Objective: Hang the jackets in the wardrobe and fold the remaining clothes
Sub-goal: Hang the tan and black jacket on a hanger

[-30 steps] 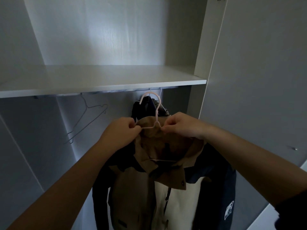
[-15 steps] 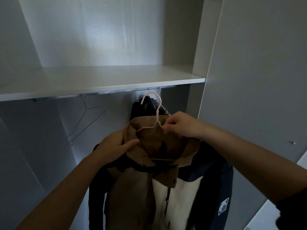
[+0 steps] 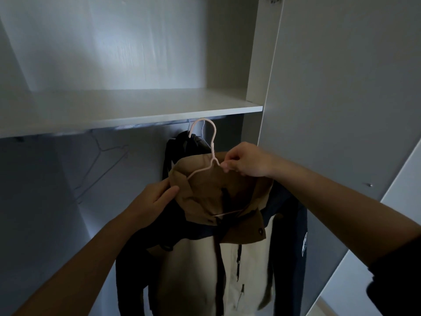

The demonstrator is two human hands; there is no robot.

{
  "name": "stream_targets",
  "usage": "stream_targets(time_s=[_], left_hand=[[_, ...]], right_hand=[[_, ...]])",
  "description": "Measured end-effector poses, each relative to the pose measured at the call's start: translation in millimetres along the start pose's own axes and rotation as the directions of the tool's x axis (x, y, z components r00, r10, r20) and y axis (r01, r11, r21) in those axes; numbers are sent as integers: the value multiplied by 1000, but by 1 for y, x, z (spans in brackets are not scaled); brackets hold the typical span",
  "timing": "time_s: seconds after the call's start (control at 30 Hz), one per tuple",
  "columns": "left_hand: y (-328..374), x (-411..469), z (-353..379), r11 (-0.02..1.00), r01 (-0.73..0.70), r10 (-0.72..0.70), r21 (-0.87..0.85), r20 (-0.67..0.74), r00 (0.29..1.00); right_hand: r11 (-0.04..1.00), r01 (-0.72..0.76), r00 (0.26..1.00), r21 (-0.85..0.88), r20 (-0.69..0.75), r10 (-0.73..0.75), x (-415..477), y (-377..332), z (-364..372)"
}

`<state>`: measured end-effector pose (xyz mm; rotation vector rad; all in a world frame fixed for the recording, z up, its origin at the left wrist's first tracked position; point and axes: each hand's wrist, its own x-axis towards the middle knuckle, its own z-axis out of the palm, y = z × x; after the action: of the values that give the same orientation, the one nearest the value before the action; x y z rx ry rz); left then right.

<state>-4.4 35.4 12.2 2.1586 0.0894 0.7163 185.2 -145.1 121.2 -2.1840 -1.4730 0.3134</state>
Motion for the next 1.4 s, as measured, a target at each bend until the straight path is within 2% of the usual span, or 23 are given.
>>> stream_targets(time_s=[0.07,0.2,0.27,0.33,0.37,0.43,0.47,0.53,0.63,0.73,0.8,0.83,0.9,0.93,0.97,1.07,1.1,1.17,1.23,1.27,1.33,1.4], left_hand=[[3,0,1,999,4,-4,-52,-4,1000],[4,0,3,992,-17,18,122,-12,1000],[0,1,1,985,-1,12,170,-64,998],[-3,1,-3,979,-11,28,205,-80,996],[-3,0,-5,975,-18,37,223,-81,996],[-5,-2,-9,972,-9,28,233,-80,996],[-6,-2,-11,972,7,11,236,-77,997],[-11,-2,-13,964,43,-24,264,-72,997],[-18,-1,-18,919,57,-41,391,-49,998],[-22,0,-27,867,58,-41,495,-45,998],[-25,0,-34,853,85,-52,515,-77,996],[-27,-2,-36,861,110,-65,497,-107,992],[-29,-6,-40,890,154,-93,429,-161,983],[-29,-8,-42,899,161,-93,407,-182,979],[-28,-9,-42,903,161,-87,398,-198,976],[-21,-8,-45,912,164,-89,376,-210,974],[-20,-6,-45,914,164,-94,372,-199,975],[-20,-1,-47,915,156,-98,372,-168,981],[-23,6,-48,908,164,-108,385,-163,981],[-25,9,-48,902,174,-113,394,-173,979],[-29,16,-47,897,198,-130,394,-191,973],[-35,24,-45,902,225,-166,369,-185,969]], right_hand=[[1000,-5,1000,-14,5,5,-2,2,-1],[998,4,1000,-61,9,-4,-4,6,1],[990,16,996,-141,-84,-28,-4,12,-3],[967,-92,978,-237,-204,43,-7,22,-11],[936,-192,971,-294,-197,138,-10,28,-14],[876,-310,948,-370,-50,315,-16,38,-10],[873,-340,927,-348,33,374,-17,42,-4],[891,-377,911,-253,71,406,-16,43,1],[920,-377,926,-104,-30,376,-8,33,-2],[944,-307,945,-116,-150,289,1,19,2],[972,-222,969,-74,-131,211,3,11,7],[984,-176,980,36,-84,178,4,9,8],[939,-137,988,317,-29,154,5,11,5],[917,-118,990,382,-24,138,4,16,3],[928,-85,996,363,-2,92,4,22,3],[958,7,963,286,257,-84,4,42,17],[963,49,955,266,269,-123,6,47,24],[950,105,978,294,141,-152,12,55,34],[923,54,998,381,-8,-55,18,68,35],[904,19,999,428,-37,-4,20,75,35],[876,-14,999,483,37,-4,26,87,34],[916,-4,986,401,152,-62,33,90,38]])
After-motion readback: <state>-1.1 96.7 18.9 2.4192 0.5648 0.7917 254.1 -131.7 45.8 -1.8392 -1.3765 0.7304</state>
